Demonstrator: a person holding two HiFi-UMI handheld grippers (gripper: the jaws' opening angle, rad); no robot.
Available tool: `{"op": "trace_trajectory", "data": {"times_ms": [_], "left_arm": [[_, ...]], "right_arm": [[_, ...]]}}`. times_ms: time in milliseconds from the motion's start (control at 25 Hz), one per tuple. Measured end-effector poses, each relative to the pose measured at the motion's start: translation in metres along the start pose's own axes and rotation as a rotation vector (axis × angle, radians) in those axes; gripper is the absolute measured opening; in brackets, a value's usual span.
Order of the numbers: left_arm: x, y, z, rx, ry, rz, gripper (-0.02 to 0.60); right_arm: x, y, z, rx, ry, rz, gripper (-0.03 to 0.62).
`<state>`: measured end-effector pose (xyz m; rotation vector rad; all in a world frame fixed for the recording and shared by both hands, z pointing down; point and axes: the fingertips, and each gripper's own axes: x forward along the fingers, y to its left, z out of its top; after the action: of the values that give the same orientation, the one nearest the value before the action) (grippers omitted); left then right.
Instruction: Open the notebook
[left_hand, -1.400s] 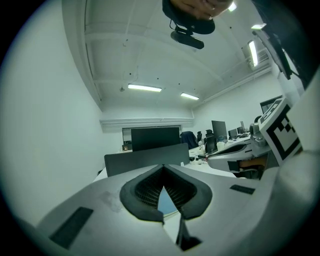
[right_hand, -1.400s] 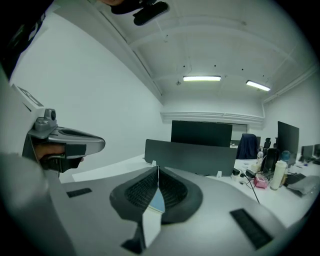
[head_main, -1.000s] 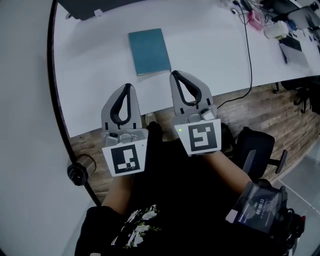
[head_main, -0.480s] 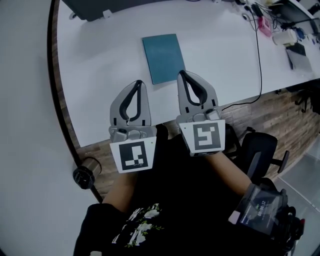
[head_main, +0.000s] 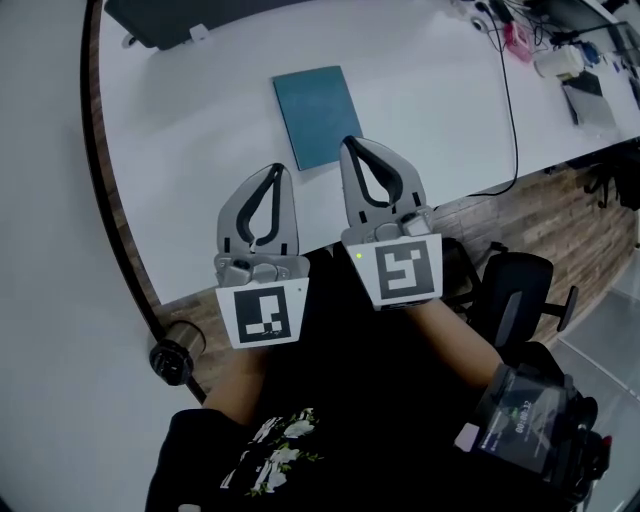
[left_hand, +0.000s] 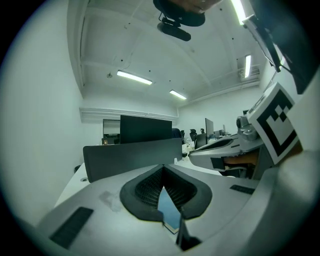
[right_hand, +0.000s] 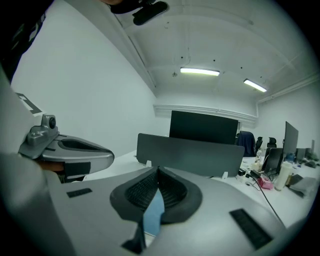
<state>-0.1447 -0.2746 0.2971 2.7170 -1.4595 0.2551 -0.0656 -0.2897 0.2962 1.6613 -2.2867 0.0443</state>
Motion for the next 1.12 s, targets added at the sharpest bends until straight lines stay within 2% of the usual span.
{"op": "trace_trajectory", "data": {"times_ms": [280,520,720,920,960,1040,1120], "left_arm": [[0.004,-0.006,-0.006,0.019,0.02,-0.02,0.008],[0.028,-0.019,-0.019,0.025,0.064,0.01,0.008],[0.043,-0.008,-0.039,-0.041,0.128,0.124,0.008],[0.058,0.014,-0.062,-0.086,0.209,0.228,0.008],[0.06,0.019,-0.066,-0.093,0.215,0.247,0.008],[0.065,0.026,-0.073,-0.105,0.215,0.279,0.008],[0.07,0.027,-0.082,-0.127,0.214,0.283,0.008]], "right_arm": [[0.004,0.005,-0.009,-0.014,0.008,0.042,0.064],[0.015,-0.017,-0.026,0.0,0.008,0.101,0.064],[0.028,-0.027,-0.049,-0.038,0.045,0.191,0.064],[0.044,-0.021,-0.087,-0.084,0.151,0.35,0.069],[0.048,-0.017,-0.094,-0.085,0.169,0.382,0.081],[0.056,-0.007,-0.108,-0.1,0.197,0.44,0.197],[0.061,0.002,-0.123,-0.148,0.217,0.485,0.218]]}}
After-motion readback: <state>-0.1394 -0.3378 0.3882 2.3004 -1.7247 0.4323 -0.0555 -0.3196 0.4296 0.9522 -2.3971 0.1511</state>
